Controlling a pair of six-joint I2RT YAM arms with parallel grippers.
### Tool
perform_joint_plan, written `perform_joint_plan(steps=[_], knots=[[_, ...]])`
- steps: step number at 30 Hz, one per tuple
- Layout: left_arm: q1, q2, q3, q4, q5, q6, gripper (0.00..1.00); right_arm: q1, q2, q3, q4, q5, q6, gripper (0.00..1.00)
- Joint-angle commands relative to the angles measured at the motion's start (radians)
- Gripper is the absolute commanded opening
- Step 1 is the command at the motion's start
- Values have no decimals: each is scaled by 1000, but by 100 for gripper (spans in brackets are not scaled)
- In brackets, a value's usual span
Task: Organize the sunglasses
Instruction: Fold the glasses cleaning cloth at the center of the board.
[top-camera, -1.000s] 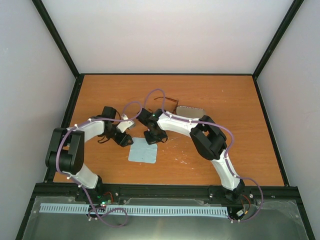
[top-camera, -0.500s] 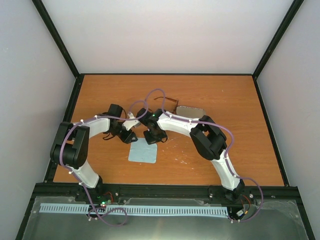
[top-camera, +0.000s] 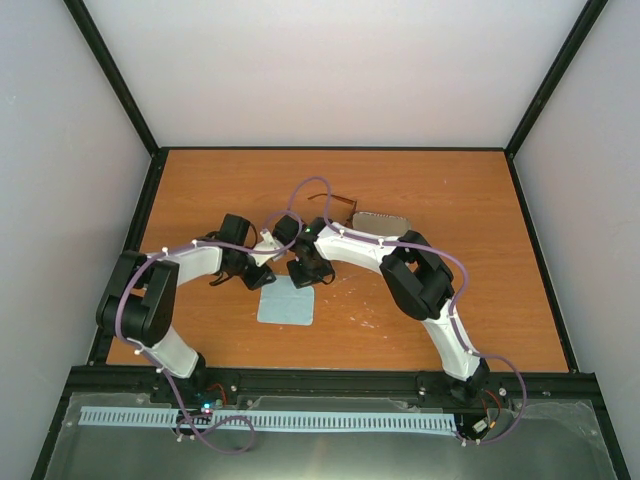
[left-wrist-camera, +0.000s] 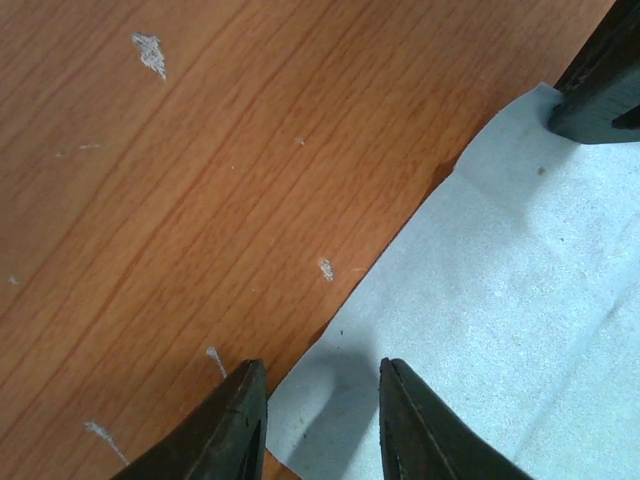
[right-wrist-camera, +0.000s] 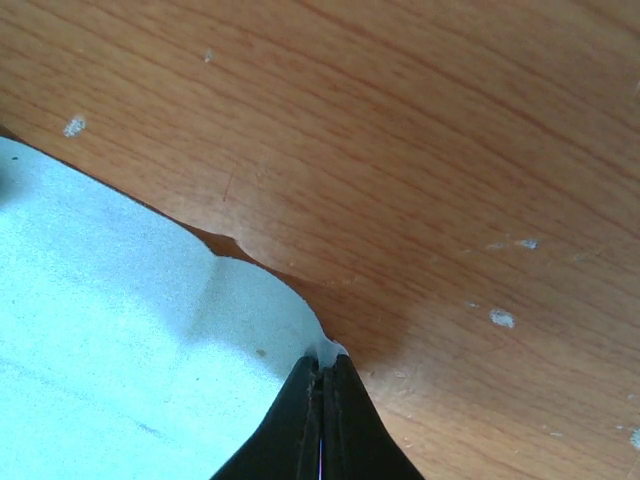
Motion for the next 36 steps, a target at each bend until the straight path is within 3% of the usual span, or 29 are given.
perform_joint_plan(steps=[1,14,21,24,36], knots=[[-2,31,-45,-33,-88,14,32,-1,-42,12,8,13,6,3],[-2,13,-125,-20,-109,11,22,-3,-51,7,11,14,13,3],[-2,1,-151,-21,-104,2,11,-5,-56,-4,20,13,18,3],[-2,-8,-160,-28,-96,-4,2,-10,-68,-18,37,8,29,3],[-2,-132,-89,-75,-36,-54,0,-23,-95,-37,65,9,36,3]])
